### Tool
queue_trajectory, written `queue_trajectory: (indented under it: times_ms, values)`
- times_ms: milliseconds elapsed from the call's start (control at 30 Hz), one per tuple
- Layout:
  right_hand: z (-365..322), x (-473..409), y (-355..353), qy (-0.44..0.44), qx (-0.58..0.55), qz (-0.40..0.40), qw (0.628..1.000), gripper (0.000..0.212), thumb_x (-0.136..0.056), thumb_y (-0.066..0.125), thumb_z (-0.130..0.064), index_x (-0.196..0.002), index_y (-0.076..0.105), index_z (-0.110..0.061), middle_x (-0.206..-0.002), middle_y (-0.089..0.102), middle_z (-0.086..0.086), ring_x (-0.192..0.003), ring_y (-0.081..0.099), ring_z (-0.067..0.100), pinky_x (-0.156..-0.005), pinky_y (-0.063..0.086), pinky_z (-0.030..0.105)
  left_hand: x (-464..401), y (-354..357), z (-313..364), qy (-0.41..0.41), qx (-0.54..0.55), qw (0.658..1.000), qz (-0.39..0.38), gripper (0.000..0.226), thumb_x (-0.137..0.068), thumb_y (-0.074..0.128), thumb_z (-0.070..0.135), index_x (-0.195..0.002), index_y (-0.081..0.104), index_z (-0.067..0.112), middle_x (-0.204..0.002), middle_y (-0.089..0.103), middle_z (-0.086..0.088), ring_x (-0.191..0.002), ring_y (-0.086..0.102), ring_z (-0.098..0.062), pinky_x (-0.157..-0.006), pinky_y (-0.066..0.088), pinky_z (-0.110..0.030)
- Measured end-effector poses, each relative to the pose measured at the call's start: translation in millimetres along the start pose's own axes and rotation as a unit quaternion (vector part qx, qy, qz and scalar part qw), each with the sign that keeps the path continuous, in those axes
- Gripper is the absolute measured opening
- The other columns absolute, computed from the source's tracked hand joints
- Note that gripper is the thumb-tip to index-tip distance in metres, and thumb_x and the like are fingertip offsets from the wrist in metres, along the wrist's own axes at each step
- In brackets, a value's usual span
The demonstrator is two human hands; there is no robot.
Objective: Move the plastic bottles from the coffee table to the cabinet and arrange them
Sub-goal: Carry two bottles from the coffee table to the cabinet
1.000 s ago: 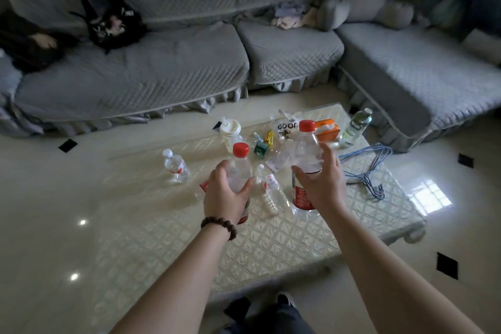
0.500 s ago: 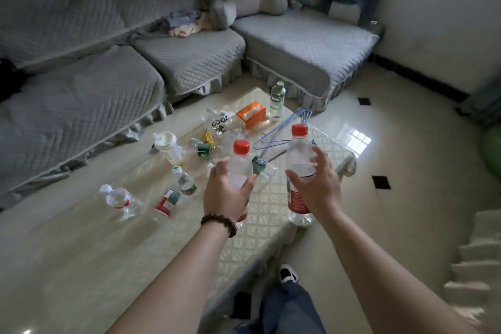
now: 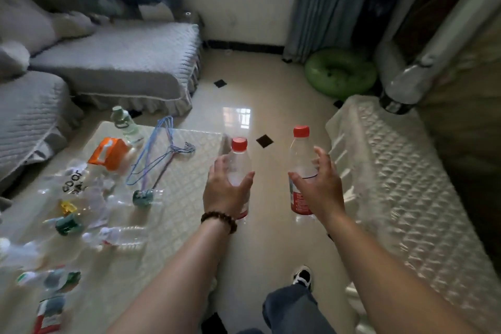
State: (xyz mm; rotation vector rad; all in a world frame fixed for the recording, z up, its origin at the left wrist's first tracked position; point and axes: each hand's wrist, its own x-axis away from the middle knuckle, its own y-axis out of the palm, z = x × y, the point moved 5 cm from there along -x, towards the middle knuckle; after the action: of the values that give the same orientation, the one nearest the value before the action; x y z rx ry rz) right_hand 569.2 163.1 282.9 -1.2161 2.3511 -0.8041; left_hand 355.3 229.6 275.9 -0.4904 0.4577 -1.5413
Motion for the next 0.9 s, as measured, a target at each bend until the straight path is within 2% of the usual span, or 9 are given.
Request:
queue_trajectory:
  times_ms: [133, 267, 400, 467, 600, 800, 900]
  values:
    - [43.2, -28.8, -49.9, 0.039, -0.009, 0.064, 0.997, 0.075, -0.075, 0.075, -0.039, -0.138, 0.036, -0.025, -0.13, 0.051, 0.007, -0.116, 0.051, 0.024, -0.09, 0.043, 0.032, -15.7, 63.7, 46.1, 0.048, 0.002, 0.997, -0.053, 0.071, -0.077, 0.071, 0.046, -0.135, 0.042, 0.017, -0.127, 0.052, -0.006, -0.111, 0.051, -0.018, -0.088, 0.037, -0.025]
    - [84.2, -69.5, -98.4, 0.067, -0.015, 0.113, 0.991, 0.071, -0.076, 0.075, -0.037, -0.135, 0.038, -0.025, -0.129, 0.051, 0.006, -0.116, 0.051, 0.023, -0.089, 0.043, 0.031, -35.6, 130.0, 91.7, 0.074, 0.006, 0.993, -0.094, 0.069, -0.077, 0.071, 0.047, -0.132, 0.042, 0.019, -0.12, 0.054, -0.003, -0.11, 0.054, -0.021, -0.091, 0.047, -0.037]
    - [127.1, -111.9, -148.5, 0.089, -0.016, 0.154, 0.984, 0.071, -0.075, 0.076, -0.036, -0.135, 0.039, -0.024, -0.126, 0.051, 0.004, -0.114, 0.052, 0.022, -0.085, 0.042, 0.029, -54.7, 200.4, 142.1, 0.1, -0.008, 0.986, -0.13, 0.075, -0.075, 0.07, 0.051, -0.135, 0.04, 0.019, -0.127, 0.053, -0.003, -0.113, 0.053, -0.02, -0.095, 0.048, -0.042]
    - [149.7, -130.7, -174.5, 0.104, -0.015, 0.176, 0.979, 0.073, -0.074, 0.077, -0.036, -0.136, 0.04, -0.022, -0.128, 0.051, 0.005, -0.116, 0.052, 0.022, -0.089, 0.043, 0.03, -64.3, 234.3, 167.3, 0.11, -0.011, 0.983, -0.144, 0.075, -0.075, 0.071, 0.049, -0.136, 0.039, 0.019, -0.129, 0.053, -0.005, -0.115, 0.052, -0.022, -0.097, 0.047, -0.043]
    - [189.8, -159.7, -219.4, 0.136, -0.007, 0.217, 0.966, 0.076, -0.074, 0.077, -0.038, -0.137, 0.038, -0.022, -0.131, 0.051, 0.006, -0.119, 0.051, 0.023, -0.096, 0.045, 0.036, -77.0, 293.8, 213.1, 0.13, -0.018, 0.975, -0.178, 0.076, -0.076, 0.072, 0.044, -0.138, 0.038, 0.016, -0.13, 0.052, -0.005, -0.116, 0.051, -0.023, -0.097, 0.045, -0.04]
    - [232.6, -196.0, -246.2, 0.168, 0.0, 0.25, 0.953, 0.076, -0.072, 0.076, -0.043, -0.135, 0.039, -0.021, -0.128, 0.053, 0.005, -0.114, 0.054, 0.023, -0.09, 0.049, 0.039, -97.8, 365.5, 256.9, 0.156, -0.033, 0.961, -0.225, 0.074, -0.077, 0.072, 0.044, -0.137, 0.037, 0.019, -0.13, 0.051, -0.003, -0.112, 0.052, -0.02, -0.091, 0.045, -0.034]
    - [251.5, -217.6, -251.9, 0.182, 0.0, 0.263, 0.948, 0.073, -0.072, 0.075, -0.043, -0.132, 0.042, -0.021, -0.124, 0.056, 0.005, -0.11, 0.056, 0.023, -0.086, 0.049, 0.036, -117.1, 400.1, 273.6, 0.167, -0.04, 0.954, -0.244, 0.073, -0.077, 0.071, 0.044, -0.137, 0.037, 0.02, -0.129, 0.051, -0.002, -0.109, 0.053, -0.019, -0.087, 0.045, -0.031]
